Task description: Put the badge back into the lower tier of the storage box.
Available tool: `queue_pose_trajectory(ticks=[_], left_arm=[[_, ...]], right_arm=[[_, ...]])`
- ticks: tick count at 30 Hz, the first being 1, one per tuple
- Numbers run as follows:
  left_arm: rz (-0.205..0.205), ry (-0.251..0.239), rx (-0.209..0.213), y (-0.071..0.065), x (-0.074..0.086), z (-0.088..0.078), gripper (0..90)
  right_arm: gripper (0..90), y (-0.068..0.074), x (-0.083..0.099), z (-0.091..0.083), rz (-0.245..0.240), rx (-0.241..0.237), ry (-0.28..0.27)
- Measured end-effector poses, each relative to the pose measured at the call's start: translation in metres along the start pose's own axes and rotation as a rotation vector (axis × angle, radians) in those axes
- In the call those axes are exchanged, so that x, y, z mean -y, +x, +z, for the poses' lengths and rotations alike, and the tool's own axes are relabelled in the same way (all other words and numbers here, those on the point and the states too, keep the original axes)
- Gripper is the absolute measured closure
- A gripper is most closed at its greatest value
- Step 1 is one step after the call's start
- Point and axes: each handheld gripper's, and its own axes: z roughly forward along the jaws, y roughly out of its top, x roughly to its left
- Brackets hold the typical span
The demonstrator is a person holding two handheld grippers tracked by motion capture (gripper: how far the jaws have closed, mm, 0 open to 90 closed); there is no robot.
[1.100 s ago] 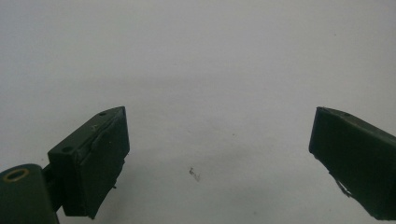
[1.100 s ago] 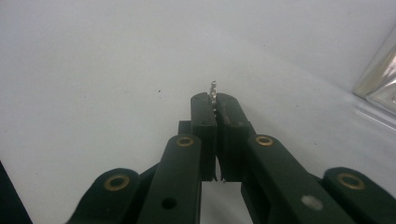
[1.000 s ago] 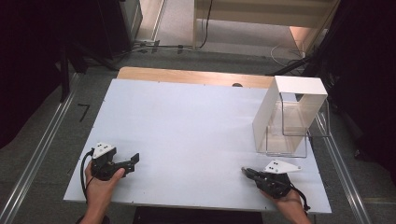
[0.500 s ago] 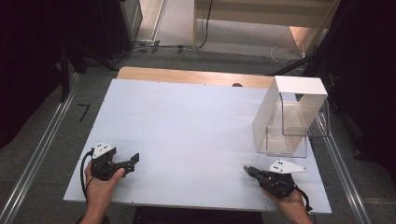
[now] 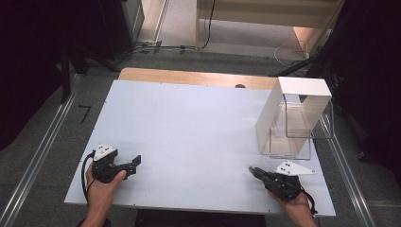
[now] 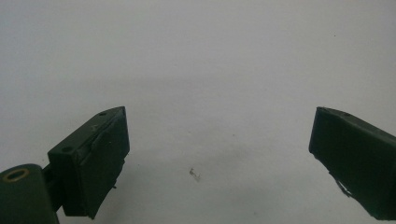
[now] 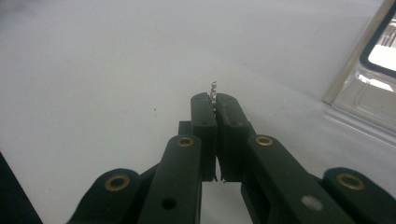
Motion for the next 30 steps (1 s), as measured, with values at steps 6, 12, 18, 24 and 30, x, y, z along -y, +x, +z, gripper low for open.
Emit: queue_pose_trajectory(ticks=[6, 12, 18, 24, 30], left_arm=[[0.0, 0.001, -0.001, 0.0, 0.0, 0.0, 5.3], [0.0, 0.001, -0.001, 0.0, 0.0, 0.0, 5.3], [0.001, 0.001, 0.0, 0.0, 0.0, 0.0, 5.3], [0.001, 0.001, 0.001, 0.0, 0.0, 0.0, 5.3], [0.002, 0.001, 0.001, 0.0, 0.0, 0.0, 5.3]], right_arm=[[84.6, -0.001, -0.001, -0.002, 0.003, 0.008, -0.003], [84.6, -0.002, -0.003, -0.005, 0.005, 0.015, -0.014], [84.6, -0.003, -0.005, -0.008, 0.003, 0.026, -0.021], [84.6, -0.005, -0.008, -0.011, 0.005, 0.038, -0.029], [84.6, -0.006, -0.009, -0.014, 0.01, 0.042, -0.036]])
